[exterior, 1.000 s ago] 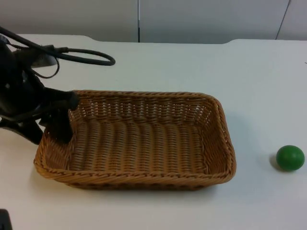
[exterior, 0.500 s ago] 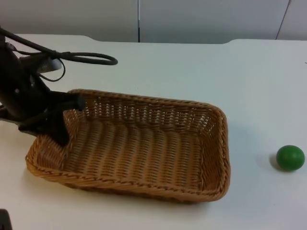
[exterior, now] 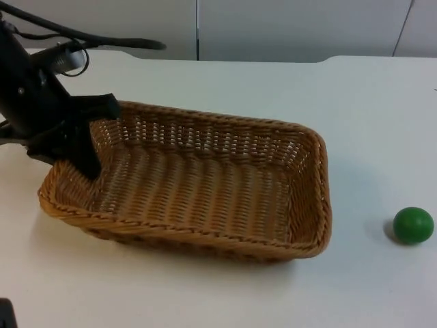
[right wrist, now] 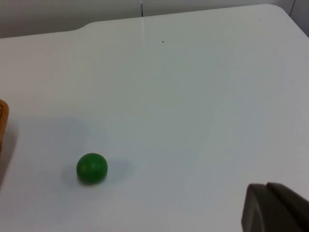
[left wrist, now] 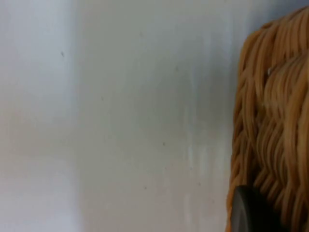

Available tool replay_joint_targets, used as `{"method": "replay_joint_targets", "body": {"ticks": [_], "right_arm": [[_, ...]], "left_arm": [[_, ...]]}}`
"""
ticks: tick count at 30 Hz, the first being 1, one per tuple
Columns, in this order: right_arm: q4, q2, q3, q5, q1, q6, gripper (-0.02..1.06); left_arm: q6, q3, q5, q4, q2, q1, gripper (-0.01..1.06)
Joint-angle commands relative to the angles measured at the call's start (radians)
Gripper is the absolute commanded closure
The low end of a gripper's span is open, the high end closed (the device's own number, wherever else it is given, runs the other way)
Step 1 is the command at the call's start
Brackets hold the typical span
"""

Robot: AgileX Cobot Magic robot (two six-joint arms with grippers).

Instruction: Pick up the basket with the left hand and place the ball into the basket with the right hand.

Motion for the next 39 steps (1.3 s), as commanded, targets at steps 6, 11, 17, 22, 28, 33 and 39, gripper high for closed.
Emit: {"method": "replay_joint_targets", "body": {"ticks": [6, 11, 17, 22, 28, 33, 39], "right_arm": [[-0.002, -0.002, 0.01, -0.007, -0.008, -0.005, 1.05], [0.001, -0.002, 0.01, -0.007, -0.008, -0.005, 1.05], [0.001, -0.002, 0.01, -0.007, -0.008, -0.005, 1.05], [0.001, -0.002, 0.01, -0.007, -0.008, -0.005, 1.05], [0.001, -0.002, 0.01, -0.007, -0.008, -0.005, 1.05], [0.001, -0.002, 0.01, -0.007, -0.008, -0.005, 1.05], [0.001, -0.002, 0.01, -0.007, -0.008, -0.005, 1.05]], "left_arm": [[0.002, -0.009, 0.073, -0.107, -0.049, 0.055, 1.05], [0.002, -0.009, 0.073, -0.119, -0.101, 0.074, 1.05], [-0.004, -0.009, 0.068, -0.142, -0.115, 0.074, 1.05], [-0.004, -0.009, 0.068, -0.14, -0.115, 0.074, 1.05], [-0.004, -0.009, 0.058, -0.14, -0.115, 0.074, 1.05], [-0.004, -0.009, 0.058, -0.14, -0.115, 0.074, 1.05], [-0.004, -0.009, 0.058, -0.14, -0.115, 0.074, 1.05]]}}
